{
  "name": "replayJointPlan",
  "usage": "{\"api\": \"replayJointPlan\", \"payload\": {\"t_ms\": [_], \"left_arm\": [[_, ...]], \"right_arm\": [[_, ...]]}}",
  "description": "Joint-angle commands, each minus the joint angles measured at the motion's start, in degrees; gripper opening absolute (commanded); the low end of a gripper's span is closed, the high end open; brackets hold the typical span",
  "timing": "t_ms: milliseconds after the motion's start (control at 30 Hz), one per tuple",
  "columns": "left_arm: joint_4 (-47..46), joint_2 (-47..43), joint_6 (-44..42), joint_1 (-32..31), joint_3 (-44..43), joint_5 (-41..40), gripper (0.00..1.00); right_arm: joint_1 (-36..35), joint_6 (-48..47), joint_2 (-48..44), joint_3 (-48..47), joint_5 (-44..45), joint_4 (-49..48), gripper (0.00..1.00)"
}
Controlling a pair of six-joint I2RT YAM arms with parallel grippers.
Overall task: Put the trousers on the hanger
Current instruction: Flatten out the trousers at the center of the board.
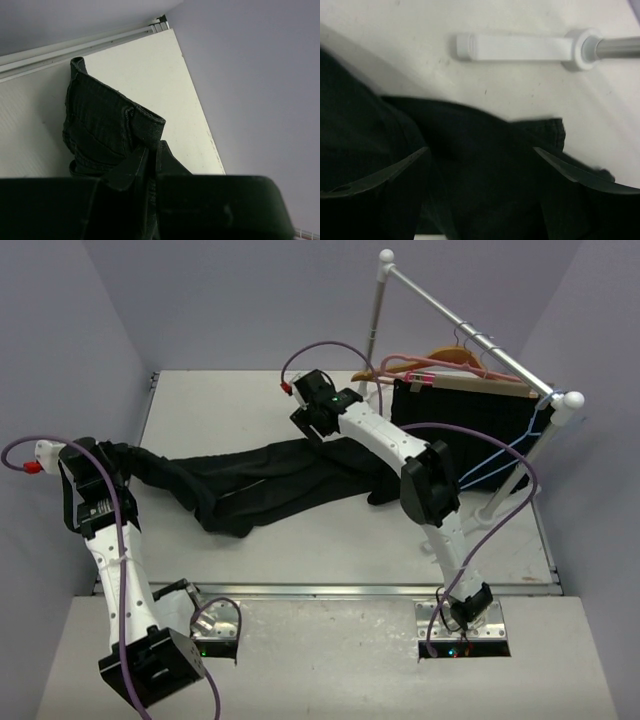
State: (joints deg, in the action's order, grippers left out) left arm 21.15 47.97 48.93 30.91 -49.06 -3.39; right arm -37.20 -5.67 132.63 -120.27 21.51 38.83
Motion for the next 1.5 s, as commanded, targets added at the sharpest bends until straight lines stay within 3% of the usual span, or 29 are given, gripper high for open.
{"api": "replayJointPlan", "payload": {"t_ms": [0,133,300,433,700,1033,1233,1333,1400,1467], "left_arm": [[0.84,0.43,-0.96,0.73,-8.04,-4.15,0.0],[9.18,2.32,-2.05,0.57,-16.0,-8.6,0.0],[11.96,2.54,-2.7,0.29,-19.05,-10.23,0.0],[11.9,1.54,-2.95,0.2,-19.13,-10.24,0.0],[9.28,1.12,-4.88,-1.02,-18.45,-7.32,0.0],[5.03,0.98,-6.93,-1.99,-16.42,-2.66,0.0],[4.1,0.86,-7.65,-2.6,-16.77,-0.52,0.0],[3.72,0.66,-8.23,-3.45,-16.92,-0.3,0.0],[4.05,0.46,-9.03,-4.49,-17.65,-1.24,0.0],[4.43,0.14,-9.62,-5.5,-18.0,-2.63,0.0]], "right_arm": [[-3.27,2.08,-13.37,10.36,-2.28,0.61,0.82],[-3.0,-0.14,-17.09,19.97,-3.28,1.14,0.81],[-2.87,-1.26,-19.44,25.3,-6.23,1.15,0.8],[-1.5,-2.02,-15.82,26.08,-1.76,-0.22,0.78],[-0.98,-3.54,-13.98,30.82,-7.26,-6.21,0.7],[-7.03,-1.02,-24.62,43.82,-7.17,-11.15,0.71],[-8.28,-3.07,-22.99,45.42,-2.44,-16.15,0.72],[-7.19,-5.39,-20.09,44.13,2.28,-19.66,0.66],[-6.65,-7.21,-18.32,43.28,5.49,-22.13,0.52],[-6.43,-8.1,-18.03,43.15,6.24,-23.63,0.47]]}}
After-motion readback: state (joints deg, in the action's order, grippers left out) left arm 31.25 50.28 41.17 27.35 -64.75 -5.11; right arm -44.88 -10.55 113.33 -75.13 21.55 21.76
